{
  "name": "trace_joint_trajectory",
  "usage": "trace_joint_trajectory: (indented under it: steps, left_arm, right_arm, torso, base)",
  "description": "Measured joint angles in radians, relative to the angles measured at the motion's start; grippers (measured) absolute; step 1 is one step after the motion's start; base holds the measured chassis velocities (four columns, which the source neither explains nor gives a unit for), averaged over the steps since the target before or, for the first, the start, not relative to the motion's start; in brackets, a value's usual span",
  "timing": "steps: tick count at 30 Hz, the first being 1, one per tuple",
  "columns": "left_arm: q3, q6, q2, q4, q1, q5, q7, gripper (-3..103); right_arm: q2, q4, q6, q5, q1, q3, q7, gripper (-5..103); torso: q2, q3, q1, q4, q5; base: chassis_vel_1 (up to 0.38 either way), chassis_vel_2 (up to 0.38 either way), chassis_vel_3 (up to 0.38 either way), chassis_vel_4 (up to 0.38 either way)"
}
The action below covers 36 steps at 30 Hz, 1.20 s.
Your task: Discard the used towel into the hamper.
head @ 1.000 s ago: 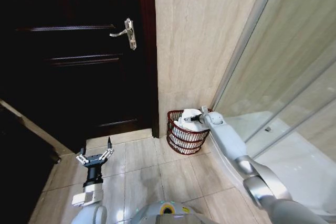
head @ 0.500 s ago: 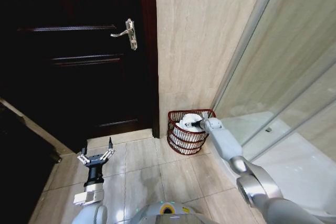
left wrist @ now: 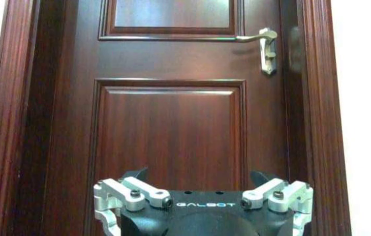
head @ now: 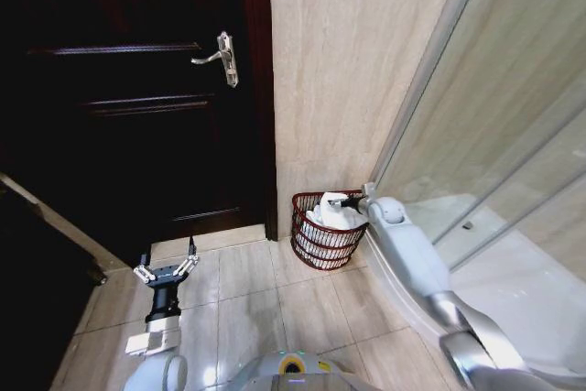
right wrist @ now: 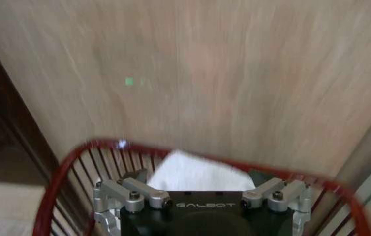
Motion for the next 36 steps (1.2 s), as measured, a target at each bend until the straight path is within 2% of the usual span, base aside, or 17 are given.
trace_joint_trajectory:
  steps: [1, 2, 3, 4, 6, 7, 9, 10, 11, 14, 15, 19, 21, 23, 36]
  left_arm:
    - [0.002, -0.001, 0.000, -0.002, 0.001, -0.006, 0.000, 100]
    - [0.002, -0.001, 0.000, -0.002, 0.001, -0.006, 0.000, 100]
    - [0.003, -0.003, 0.000, -0.004, 0.002, -0.015, -0.001, 100]
    - [0.003, -0.006, 0.000, -0.004, 0.002, -0.019, -0.002, 100]
    - [0.002, -0.012, 0.000, -0.004, 0.004, -0.030, -0.003, 100]
    - [0.002, -0.012, 0.000, -0.004, 0.004, -0.030, -0.003, 100]
    - [0.003, -0.019, 0.000, -0.001, 0.007, -0.037, -0.004, 100]
    - [0.003, -0.019, 0.000, -0.001, 0.007, -0.037, -0.004, 100]
    - [0.003, -0.024, 0.000, 0.005, 0.008, -0.039, -0.004, 100]
    - [0.009, -0.031, 0.000, 0.017, 0.008, -0.045, -0.004, 100]
    - [0.009, -0.031, 0.000, 0.017, 0.008, -0.045, -0.004, 100]
    - [0.020, -0.031, 0.004, 0.028, 0.001, -0.046, -0.004, 100]
    - [0.023, -0.031, 0.006, 0.030, -0.001, -0.045, -0.003, 100]
    - [0.035, -0.030, 0.011, 0.038, -0.004, -0.044, 0.003, 100]
    - [0.046, -0.002, 0.000, 0.033, -0.010, -0.024, 0.016, 100]
  right_arm:
    - [-0.015, 0.079, 0.036, 0.017, -0.047, 0.013, 0.051, 100]
    - [-0.015, 0.079, 0.036, 0.017, -0.047, 0.013, 0.051, 100]
    - [-0.024, 0.154, 0.121, 0.036, -0.107, 0.027, 0.103, 100]
    - [-0.025, 0.180, 0.153, 0.040, -0.131, 0.032, 0.123, 100]
    - [-0.019, 0.274, 0.280, 0.031, -0.239, 0.056, 0.202, 100]
    - [-0.019, 0.274, 0.280, 0.031, -0.239, 0.056, 0.202, 100]
    - [0.006, 0.336, 0.395, -0.028, -0.324, 0.087, 0.225, 100]
    - [0.006, 0.336, 0.395, -0.028, -0.324, 0.087, 0.225, 100]
    - [0.029, 0.369, 0.452, -0.074, -0.372, 0.110, 0.227, 100]
    - [0.096, 0.471, 0.530, -0.149, -0.488, 0.143, 0.249, 100]
    - [0.096, 0.471, 0.530, -0.149, -0.488, 0.143, 0.249, 100]
    - [0.192, 0.581, 0.539, -0.244, -0.627, 0.163, 0.271, 100]
    - [0.207, 0.593, 0.541, -0.264, -0.648, 0.167, 0.271, 100]
    - [0.245, 0.615, 0.579, -0.328, -0.710, 0.175, 0.270, 100]
    - [0.253, 0.660, 0.597, -0.370, -0.779, 0.172, 0.254, 100]
  torso:
    - [0.000, 0.000, 0.000, 0.0002, -0.0010]
    - [0.000, 0.000, 0.000, 0.0002, -0.0010]
    - [0.000, 0.000, 0.000, -0.0002, -0.0004]
    - [0.000, 0.000, 0.000, 0.0004, -0.0002]
    - [0.000, 0.000, 0.000, 0.0001, -0.0011]
    - [0.000, 0.000, 0.000, 0.0001, -0.0011]
    - [0.000, 0.000, 0.000, 0.0001, -0.0001]
    - [0.000, 0.000, 0.000, 0.0001, -0.0001]
    - [0.000, 0.000, 0.000, 0.0000, -0.0011]
    - [0.000, 0.000, 0.000, 0.0003, -0.0010]
    - [0.000, 0.000, 0.000, 0.0003, -0.0010]
    - [0.000, 0.000, 0.000, 0.0001, -0.0010]
    - [0.000, 0.000, 0.000, 0.0001, -0.0012]
    - [0.000, 0.000, 0.000, 0.0002, -0.0006]
    - [0.000, 0.000, 0.000, 0.0002, -0.0006]
  base:
    - [0.000, 0.000, 0.000, 0.000]
    - [0.000, 0.000, 0.000, 0.000]
    - [0.000, 0.000, 0.000, 0.000]
    - [0.000, 0.000, 0.000, 0.000]
    - [0.000, 0.000, 0.000, 0.000]
    - [0.000, 0.000, 0.000, 0.000]
    - [0.000, 0.000, 0.000, 0.000]
    - [0.000, 0.000, 0.000, 0.000]
    - [0.000, 0.000, 0.000, 0.000]
    - [0.000, 0.000, 0.000, 0.000]
    - [0.000, 0.000, 0.000, 0.000]
    - [0.000, 0.000, 0.000, 0.000]
    - [0.000, 0.000, 0.000, 0.000]
    - [0.000, 0.000, 0.000, 0.000]
    - [0.000, 0.000, 0.000, 0.000]
